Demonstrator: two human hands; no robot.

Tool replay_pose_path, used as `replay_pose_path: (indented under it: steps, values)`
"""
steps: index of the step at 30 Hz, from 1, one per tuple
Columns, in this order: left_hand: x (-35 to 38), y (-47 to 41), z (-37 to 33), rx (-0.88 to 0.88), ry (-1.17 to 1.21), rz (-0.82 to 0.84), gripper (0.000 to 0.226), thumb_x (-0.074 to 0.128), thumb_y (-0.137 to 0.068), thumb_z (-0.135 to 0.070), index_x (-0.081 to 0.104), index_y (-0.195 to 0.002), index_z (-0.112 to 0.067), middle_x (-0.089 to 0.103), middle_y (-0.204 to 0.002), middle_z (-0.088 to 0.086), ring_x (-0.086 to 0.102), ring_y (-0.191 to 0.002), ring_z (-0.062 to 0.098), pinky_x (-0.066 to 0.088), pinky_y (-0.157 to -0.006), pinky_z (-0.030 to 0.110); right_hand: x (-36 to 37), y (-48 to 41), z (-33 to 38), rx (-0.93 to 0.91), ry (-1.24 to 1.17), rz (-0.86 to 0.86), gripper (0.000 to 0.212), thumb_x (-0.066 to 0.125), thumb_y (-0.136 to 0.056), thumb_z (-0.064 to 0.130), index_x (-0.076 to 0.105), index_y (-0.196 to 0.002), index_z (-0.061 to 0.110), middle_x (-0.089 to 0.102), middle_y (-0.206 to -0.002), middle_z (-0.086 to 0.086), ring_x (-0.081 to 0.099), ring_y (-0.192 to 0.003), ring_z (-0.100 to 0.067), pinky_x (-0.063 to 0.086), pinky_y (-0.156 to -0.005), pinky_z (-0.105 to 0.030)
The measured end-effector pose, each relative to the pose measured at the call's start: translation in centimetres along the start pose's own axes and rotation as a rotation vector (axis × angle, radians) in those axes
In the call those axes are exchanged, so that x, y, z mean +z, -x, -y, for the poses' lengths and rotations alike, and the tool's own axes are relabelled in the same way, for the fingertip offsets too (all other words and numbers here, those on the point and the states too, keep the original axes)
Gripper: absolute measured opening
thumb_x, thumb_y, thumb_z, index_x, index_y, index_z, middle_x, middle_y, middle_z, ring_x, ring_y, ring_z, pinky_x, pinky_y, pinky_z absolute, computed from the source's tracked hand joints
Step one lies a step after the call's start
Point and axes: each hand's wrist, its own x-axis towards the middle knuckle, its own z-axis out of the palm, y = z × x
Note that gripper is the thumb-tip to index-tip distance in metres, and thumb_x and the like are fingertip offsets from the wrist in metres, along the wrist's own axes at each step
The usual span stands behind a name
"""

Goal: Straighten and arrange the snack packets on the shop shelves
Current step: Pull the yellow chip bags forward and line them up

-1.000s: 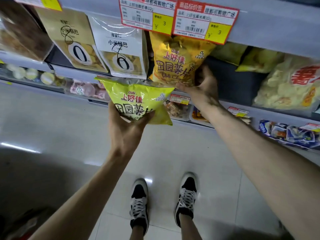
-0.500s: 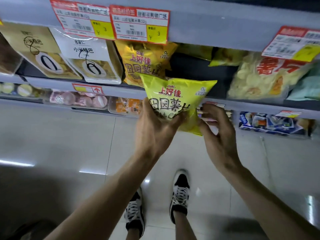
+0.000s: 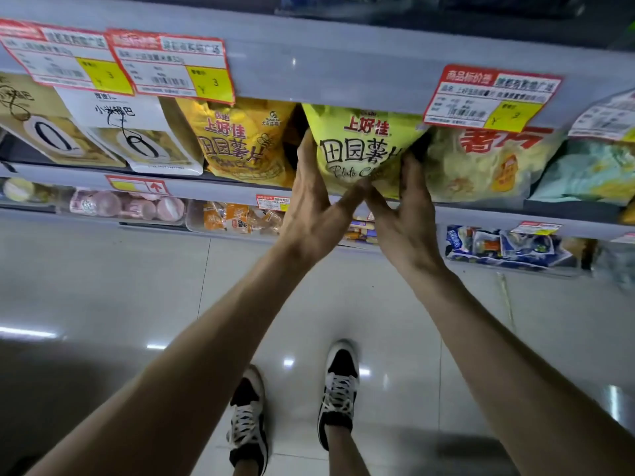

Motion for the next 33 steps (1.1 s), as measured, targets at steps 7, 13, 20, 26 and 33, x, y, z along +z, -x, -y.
replay_pose_path:
  steps: [7, 13, 20, 26, 33]
  values:
    - [0.6, -2.2, 2.2, -0.031, 0.017, 0.036, 0.085, 0.065, -0.094, -0.04, 0.017, -0.162, -0.021, 0.054, -0.148, 0.011, 0.054, -0.138, 0.03, 0.048, -0.112, 0.058, 0.7, -2.3, -2.1, 0.042, 0.045, 0.017, 0.068, 0.072, -0.097, 0.034, 0.039, -0.156, 0.027, 0.057, -0.149, 0.008, 0.056, -0.134, -0.01, 0.049, -0.112, -0.041]
    - [0.4, -2.1, 2.6, -0.056, -0.062, 0.046, 0.083, 0.065, -0.093, -0.036, 0.023, -0.159, -0.009, 0.051, -0.15, 0.013, 0.054, -0.138, 0.03, 0.048, -0.113, 0.054, 0.6, -2.1, -2.2, 0.05, 0.113, 0.043, 0.07, 0.068, -0.1, 0.031, 0.032, -0.16, 0.025, 0.052, -0.155, 0.003, 0.051, -0.14, -0.016, 0.045, -0.115, -0.041]
    - [-1.9, -0.1, 1.3, -0.146, -0.274, 0.152, 0.073, 0.066, -0.098, -0.028, 0.031, -0.16, -0.015, 0.049, -0.154, 0.012, 0.048, -0.137, 0.031, 0.041, -0.1, 0.035, -0.5, -1.9, -0.8, 0.078, 0.279, 0.119, 0.068, 0.061, -0.104, 0.035, 0.03, -0.163, 0.02, 0.043, -0.163, -0.002, 0.041, -0.149, -0.022, 0.036, -0.122, -0.042]
    - [-3.2, 1.8, -0.9, -0.228, -0.448, 0.195, 0.065, 0.065, -0.102, -0.021, 0.036, -0.16, -0.016, 0.048, -0.159, 0.014, 0.05, -0.138, 0.034, 0.032, -0.091, 0.027, -1.5, 0.5, 1.0, 0.117, 0.377, 0.152, 0.058, 0.058, -0.106, 0.033, 0.04, -0.158, 0.017, 0.045, -0.161, -0.005, 0.041, -0.147, -0.025, 0.034, -0.116, -0.031]
    - [-3.9, 6.5, -2.9, -0.218, -0.67, 0.333, 0.036, 0.064, -0.1, -0.025, 0.065, -0.135, -0.019, 0.069, -0.134, 0.008, 0.062, -0.124, 0.033, 0.048, -0.101, 0.037, -5.6, 5.8, 1.7, 0.042, 0.623, 0.234, 0.054, 0.058, -0.104, 0.035, 0.048, -0.153, 0.013, 0.058, -0.147, -0.013, 0.052, -0.135, -0.033, 0.046, -0.109, -0.046]
